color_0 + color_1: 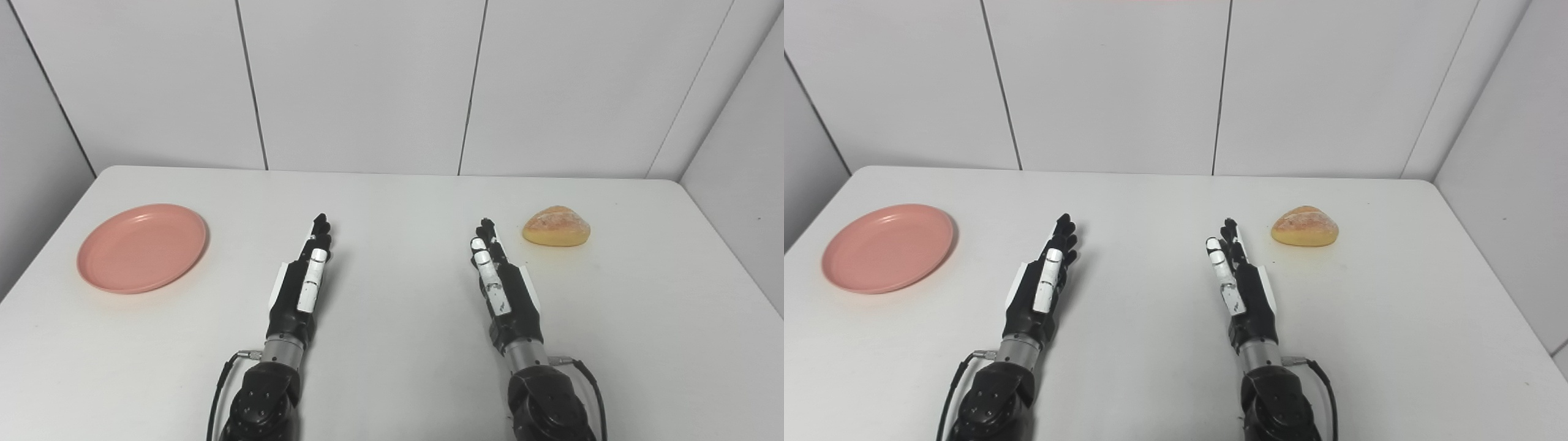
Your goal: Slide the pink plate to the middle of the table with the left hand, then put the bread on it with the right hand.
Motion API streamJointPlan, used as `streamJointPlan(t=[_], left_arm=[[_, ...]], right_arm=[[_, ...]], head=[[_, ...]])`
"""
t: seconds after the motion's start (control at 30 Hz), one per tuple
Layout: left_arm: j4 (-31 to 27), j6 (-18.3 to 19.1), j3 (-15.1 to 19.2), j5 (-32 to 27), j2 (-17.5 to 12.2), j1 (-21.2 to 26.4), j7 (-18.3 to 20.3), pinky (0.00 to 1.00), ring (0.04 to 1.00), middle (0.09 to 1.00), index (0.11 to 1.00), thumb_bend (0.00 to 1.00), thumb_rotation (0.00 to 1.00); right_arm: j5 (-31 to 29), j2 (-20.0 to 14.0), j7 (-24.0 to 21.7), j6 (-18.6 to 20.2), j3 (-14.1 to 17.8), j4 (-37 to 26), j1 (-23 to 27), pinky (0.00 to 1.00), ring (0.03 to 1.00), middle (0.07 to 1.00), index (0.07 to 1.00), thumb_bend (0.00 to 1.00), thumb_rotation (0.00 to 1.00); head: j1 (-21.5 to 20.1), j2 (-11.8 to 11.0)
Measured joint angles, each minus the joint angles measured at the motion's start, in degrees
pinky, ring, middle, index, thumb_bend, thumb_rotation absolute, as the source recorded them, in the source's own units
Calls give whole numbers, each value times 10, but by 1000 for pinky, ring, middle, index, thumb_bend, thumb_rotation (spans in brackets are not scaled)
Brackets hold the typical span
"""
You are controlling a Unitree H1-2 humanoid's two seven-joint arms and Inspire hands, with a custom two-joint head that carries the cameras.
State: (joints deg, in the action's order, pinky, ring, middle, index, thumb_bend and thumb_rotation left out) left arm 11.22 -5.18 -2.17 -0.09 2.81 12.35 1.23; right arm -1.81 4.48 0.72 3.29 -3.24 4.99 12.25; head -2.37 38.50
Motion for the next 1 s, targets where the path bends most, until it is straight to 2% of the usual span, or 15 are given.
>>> streamJointPlan(t=[0.4,0.43,0.6,1.0], left_arm=[[0,0,0,0,0,0,0,1000,1000,1000,972,598,1000],[0,0,0,0,0,0,0,1000,1000,1000,971,598,1000],[0,1,3,-10,-3,0,6,996,1000,1000,981,613,1000],[-1,7,6,-13,-9,0,17,999,1000,1000,979,606,1000]], right_arm=[[1,0,0,0,0,0,0,1000,1000,1000,1000,635,862],[2,0,0,0,0,0,0,1000,1000,1000,1000,638,862],[7,0,1,0,-3,0,0,1000,1000,1000,1000,645,855],[7,3,1,0,-8,4,9,1000,1000,1000,1000,626,846]], head=[[-6,1],[-28,1],[-45,4],[-44,3]])
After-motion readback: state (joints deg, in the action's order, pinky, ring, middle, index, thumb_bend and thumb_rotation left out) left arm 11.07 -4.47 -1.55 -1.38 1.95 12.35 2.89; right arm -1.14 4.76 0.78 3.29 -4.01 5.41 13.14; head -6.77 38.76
